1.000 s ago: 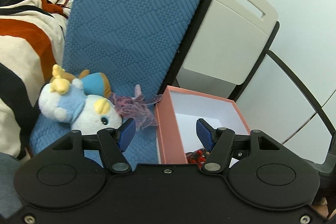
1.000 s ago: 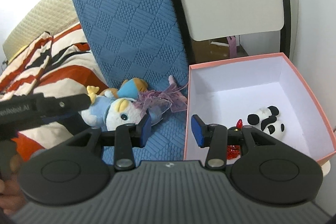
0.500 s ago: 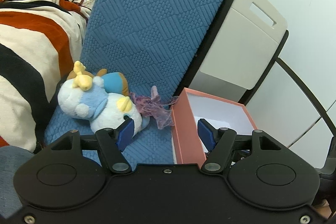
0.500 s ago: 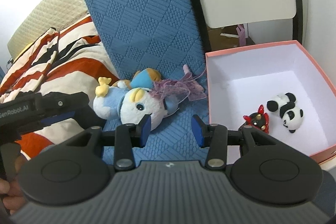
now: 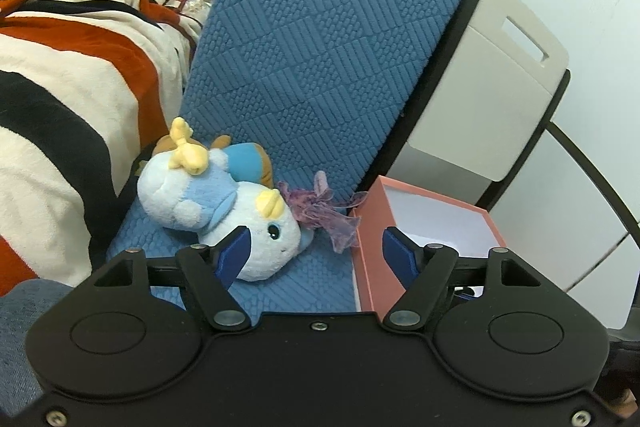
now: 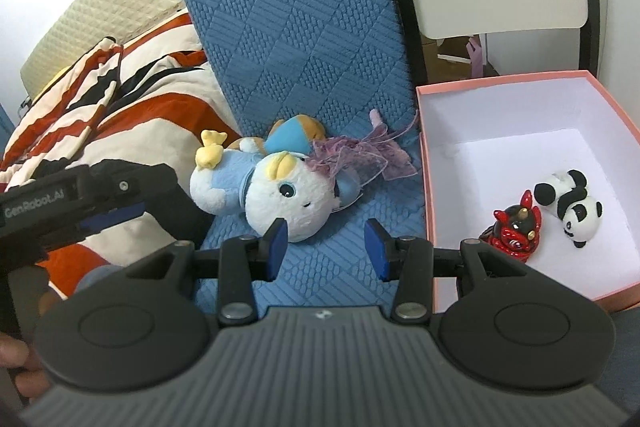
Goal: Organize objects
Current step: 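Withdraw both grippers from the box back toward the chair, then reach the right gripper to the pink bow and close on it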
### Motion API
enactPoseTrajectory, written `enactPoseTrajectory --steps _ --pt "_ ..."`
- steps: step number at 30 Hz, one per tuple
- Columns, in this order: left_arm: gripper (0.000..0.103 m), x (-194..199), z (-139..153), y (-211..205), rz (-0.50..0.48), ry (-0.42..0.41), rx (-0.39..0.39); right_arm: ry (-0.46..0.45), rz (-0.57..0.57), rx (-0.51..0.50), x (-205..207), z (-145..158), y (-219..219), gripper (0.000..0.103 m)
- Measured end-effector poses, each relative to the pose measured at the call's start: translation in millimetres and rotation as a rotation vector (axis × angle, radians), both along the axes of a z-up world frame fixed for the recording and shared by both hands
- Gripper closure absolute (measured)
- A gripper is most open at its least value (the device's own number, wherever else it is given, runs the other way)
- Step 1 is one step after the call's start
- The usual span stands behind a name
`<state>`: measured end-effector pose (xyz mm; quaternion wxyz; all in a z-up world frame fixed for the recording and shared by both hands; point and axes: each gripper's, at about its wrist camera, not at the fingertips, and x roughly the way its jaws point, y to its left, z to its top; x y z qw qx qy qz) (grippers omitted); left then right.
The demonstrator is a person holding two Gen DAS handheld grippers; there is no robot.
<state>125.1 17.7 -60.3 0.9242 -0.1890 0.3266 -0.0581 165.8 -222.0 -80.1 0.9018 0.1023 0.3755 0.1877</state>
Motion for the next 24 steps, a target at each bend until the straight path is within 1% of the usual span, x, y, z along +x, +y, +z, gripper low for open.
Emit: enactPoseTrajectory --steps 11,14,16,17,18,19,20,21,24 --pt "0.013 11 -18 7 0.039 0.028 0.009 0.0 0.016 -0.009 8 -11 6 0.057" --pt "0.007 16 -24 8 0.047 0.044 -0.006 0.005 0.013 -0.014 13 -17 7 0.056" --pt "0.004 21 -29 8 0.044 0.051 -0.015 0.01 0.009 -0.011 17 -22 6 0.053" --pt "0.004 23 -31 8 0.043 0.055 -0.013 0.012 0.007 -0.007 19 -24 5 0.049" --pt "0.004 26 -33 7 0.045 0.058 -0.009 0.013 0.005 0.0 21 -27 4 0.043" --pt "0.003 28 -36 7 0.048 0.065 -0.004 0.013 0.003 0.007 24 -30 3 0.04" --pt "0.003 31 -39 7 0.051 0.07 -0.006 0.013 0.0 0.014 26 -33 3 0.032" --pt "0.003 34 -42 7 0.052 0.076 -0.012 0.011 -0.004 0.021 29 -36 2 0.029" --pt "0.003 48 -54 9 0.066 0.104 -0.028 0.01 -0.011 0.023 41 -46 3 0.028"
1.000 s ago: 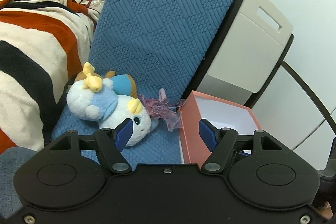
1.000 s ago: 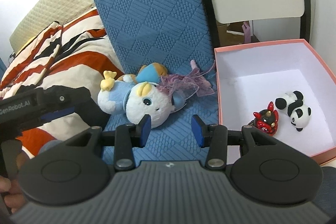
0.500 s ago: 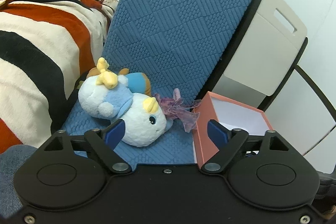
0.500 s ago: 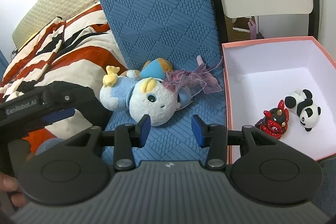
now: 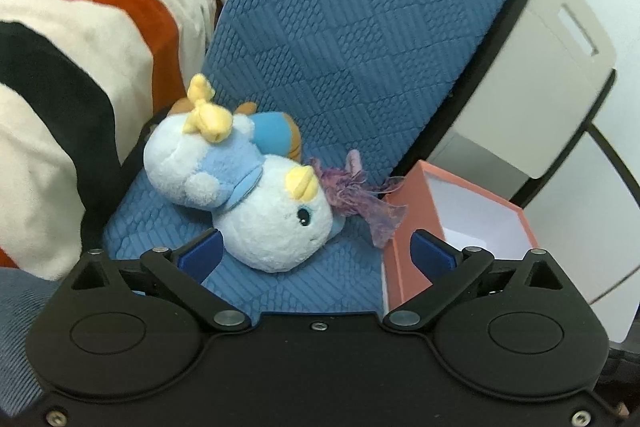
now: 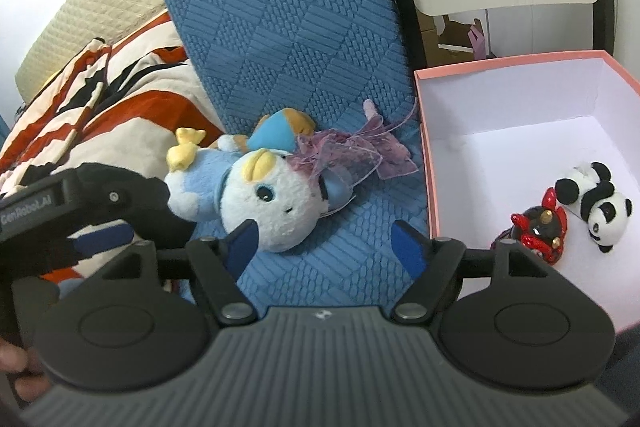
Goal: Organize objects
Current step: 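Reach the right gripper to the pink bow and close on it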
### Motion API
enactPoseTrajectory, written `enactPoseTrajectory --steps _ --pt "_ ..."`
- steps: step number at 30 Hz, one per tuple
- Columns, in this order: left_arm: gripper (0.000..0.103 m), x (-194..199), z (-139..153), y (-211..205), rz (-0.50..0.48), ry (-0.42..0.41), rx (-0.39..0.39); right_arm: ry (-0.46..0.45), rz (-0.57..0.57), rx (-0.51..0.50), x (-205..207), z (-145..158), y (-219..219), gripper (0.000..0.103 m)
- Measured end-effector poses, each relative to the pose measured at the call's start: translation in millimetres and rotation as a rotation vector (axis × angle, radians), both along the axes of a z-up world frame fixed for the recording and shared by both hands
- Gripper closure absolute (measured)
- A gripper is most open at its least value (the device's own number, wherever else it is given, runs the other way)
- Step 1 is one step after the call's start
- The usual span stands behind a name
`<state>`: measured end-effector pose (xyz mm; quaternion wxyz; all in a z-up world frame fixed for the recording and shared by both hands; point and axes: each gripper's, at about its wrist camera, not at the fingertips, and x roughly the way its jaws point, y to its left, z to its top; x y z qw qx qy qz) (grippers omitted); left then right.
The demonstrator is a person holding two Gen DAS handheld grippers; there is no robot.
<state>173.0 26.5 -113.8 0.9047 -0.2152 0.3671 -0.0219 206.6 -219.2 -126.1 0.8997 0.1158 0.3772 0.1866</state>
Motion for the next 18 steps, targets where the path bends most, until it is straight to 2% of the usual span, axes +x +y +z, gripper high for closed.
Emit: enactPoseTrajectory --steps 5,10,13,18 --pt "0.003 24 -18 4 0.045 0.028 0.001 -0.038 0.027 0.014 20 -13 5 0.029" --pt "0.003 51 -35 4 0.08 0.07 0.05 -0.046 0.041 0.061 39 -19 11 0.029" --pt "0.003 68 -49 4 0.085 0.118 0.041 -0.018 0.042 0.074 57 -24 15 0.03" --pt "0.003 86 -65 7 0.085 0.144 0.019 -0.001 0.058 0.068 91 -29 24 0.032"
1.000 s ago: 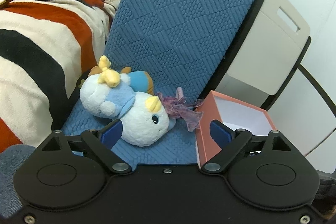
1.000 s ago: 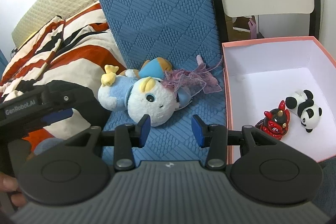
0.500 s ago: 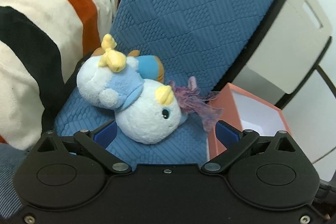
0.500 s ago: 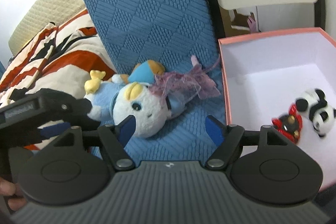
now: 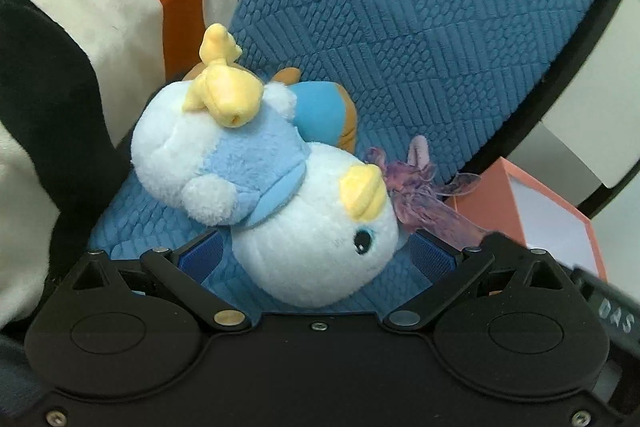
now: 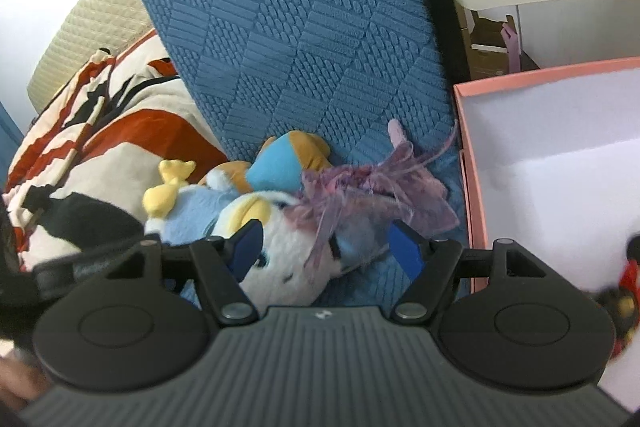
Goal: Organize objects
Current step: 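Reach the right gripper to the pink bow and close on it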
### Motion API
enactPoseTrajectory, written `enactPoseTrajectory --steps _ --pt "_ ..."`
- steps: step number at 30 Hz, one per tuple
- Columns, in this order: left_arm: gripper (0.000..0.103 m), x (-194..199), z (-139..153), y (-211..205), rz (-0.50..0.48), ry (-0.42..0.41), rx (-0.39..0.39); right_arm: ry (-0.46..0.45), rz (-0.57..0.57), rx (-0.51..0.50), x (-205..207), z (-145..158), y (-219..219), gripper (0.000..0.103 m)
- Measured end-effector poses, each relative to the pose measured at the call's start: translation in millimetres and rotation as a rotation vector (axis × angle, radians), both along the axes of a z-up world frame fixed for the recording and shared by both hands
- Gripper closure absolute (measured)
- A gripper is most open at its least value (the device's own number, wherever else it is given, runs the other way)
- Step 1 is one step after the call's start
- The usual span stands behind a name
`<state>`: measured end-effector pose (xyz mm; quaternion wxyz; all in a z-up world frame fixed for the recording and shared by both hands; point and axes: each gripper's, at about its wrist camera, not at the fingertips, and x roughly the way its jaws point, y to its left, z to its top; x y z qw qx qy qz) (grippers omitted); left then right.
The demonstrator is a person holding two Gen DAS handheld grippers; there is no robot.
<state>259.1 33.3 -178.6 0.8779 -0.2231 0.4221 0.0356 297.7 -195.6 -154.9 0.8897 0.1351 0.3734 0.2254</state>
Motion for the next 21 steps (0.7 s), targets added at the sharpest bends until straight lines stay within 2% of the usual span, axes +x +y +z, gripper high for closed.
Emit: enactPoseTrajectory --steps 3,7,9,12,14,17,21 --pt "0.003 8 -5 6 0.027 0.01 -0.028 0.01 0.013 -0.005 22 -5 8 0.038" --pt "0.003 19 -14 13 0.059 0.034 -0.072 0.02 0.033 -0.042 46 -15 25 0.039" --pt "0.003 26 -18 14 0.045 0.038 -0.104 0.026 0.039 -0.065 58 -23 33 0.044" --pt "0.003 36 -23 15 0.052 0.059 -0.113 0.028 0.044 -0.091 73 -33 44 0.045" --pt "0.003 42 -29 20 0.062 0.078 -0.151 0.034 0.045 -0.101 82 -41 48 0.045" --pt "0.002 46 -33 26 0.066 0.081 -0.199 0.054 0.063 -0.116 91 -51 55 0.046" --pt "0.002 47 -32 22 0.063 0.076 -0.188 0.024 0.09 -0.164 85 -57 64 0.048"
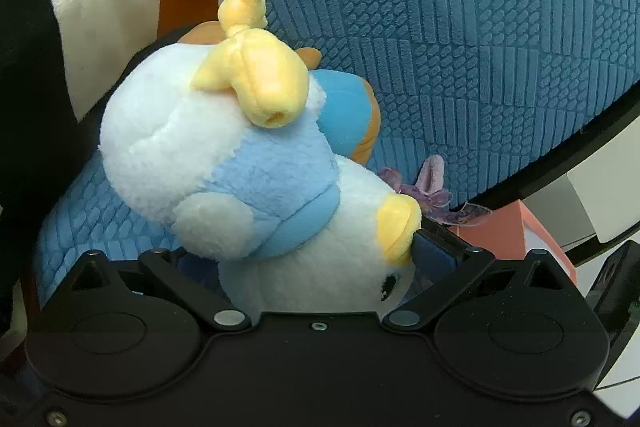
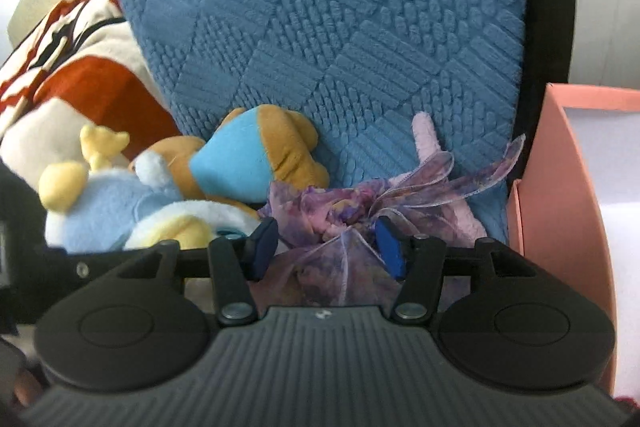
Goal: Organize objects
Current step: 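Reach the right gripper to the pink bow and close on it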
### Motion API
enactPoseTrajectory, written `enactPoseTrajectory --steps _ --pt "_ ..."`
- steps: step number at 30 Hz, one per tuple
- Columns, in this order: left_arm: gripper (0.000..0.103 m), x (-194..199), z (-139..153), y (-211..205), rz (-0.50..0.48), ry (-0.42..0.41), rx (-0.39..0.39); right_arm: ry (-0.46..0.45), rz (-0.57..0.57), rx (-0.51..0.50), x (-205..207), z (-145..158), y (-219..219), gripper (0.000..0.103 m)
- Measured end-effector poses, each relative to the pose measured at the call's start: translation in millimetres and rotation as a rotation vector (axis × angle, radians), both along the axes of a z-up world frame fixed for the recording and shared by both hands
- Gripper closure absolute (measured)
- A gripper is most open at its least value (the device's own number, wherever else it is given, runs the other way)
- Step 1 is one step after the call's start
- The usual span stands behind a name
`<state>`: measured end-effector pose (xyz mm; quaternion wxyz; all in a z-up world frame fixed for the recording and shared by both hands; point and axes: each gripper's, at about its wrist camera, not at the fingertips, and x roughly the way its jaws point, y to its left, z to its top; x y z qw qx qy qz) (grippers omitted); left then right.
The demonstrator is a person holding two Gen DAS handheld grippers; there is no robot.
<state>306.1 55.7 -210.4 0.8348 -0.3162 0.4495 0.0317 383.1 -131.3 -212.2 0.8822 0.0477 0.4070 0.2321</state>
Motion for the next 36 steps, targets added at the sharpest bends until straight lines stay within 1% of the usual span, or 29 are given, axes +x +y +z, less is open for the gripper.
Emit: enactPoseTrajectory --steps 4,6,7,9,11,12,15,20,21,25,27,29,30,31,33,36 --pt "0.002 2 1 -1 0.003 -0.008 0.021 -0.003 0.028 0.0 -8 4 0 0.051" --pt "0.002 1 2 0 0.008 -0.013 0.025 -0.02 0.052 -0.016 -13 7 1 0.055" --pt "0.001 1 2 0 0.008 -0.017 0.03 -0.037 0.066 -0.038 -17 9 3 0.057" --pt "0.001 2 1 -2 0.009 -0.024 0.044 -0.083 0.098 -0.107 -26 10 9 0.065" --pt "0.002 2 1 -5 0.008 -0.03 0.06 -0.124 0.118 -0.166 -33 10 14 0.069" --pt "0.003 2 2 -7 0.007 -0.035 0.067 -0.134 0.115 -0.182 -34 10 15 0.074" --pt "0.01 -1 4 -9 0.006 -0.049 0.076 -0.146 0.097 -0.197 -36 11 14 0.082" --pt "0.021 -8 12 -12 -0.016 -0.076 0.097 -0.128 0.109 -0.149 -45 20 8 0.092" --pt "0.024 -10 14 -13 -0.024 -0.083 0.105 -0.122 0.116 -0.137 -48 22 7 0.098" --pt "0.031 -17 23 -20 -0.051 -0.108 0.145 -0.109 0.123 -0.116 -62 25 7 0.098" --pt "0.035 -21 26 -22 -0.059 -0.117 0.16 -0.098 0.121 -0.088 -68 29 4 0.098" --pt "0.041 -24 30 -24 -0.068 -0.127 0.167 -0.077 0.128 -0.041 -73 34 2 0.098" --pt "0.051 -26 32 -24 -0.075 -0.135 0.178 -0.07 0.135 -0.023 -78 36 1 0.098" --pt "0.053 -28 35 -26 -0.089 -0.147 0.192 -0.069 0.146 -0.016 -83 38 3 0.098" --pt "0.053 -31 36 -26 -0.105 -0.168 0.187 -0.066 0.171 -0.009 -92 41 6 0.098" --pt "0.051 -30 34 -26 -0.101 -0.145 0.177 -0.088 0.175 -0.047 -100 41 11 0.098"
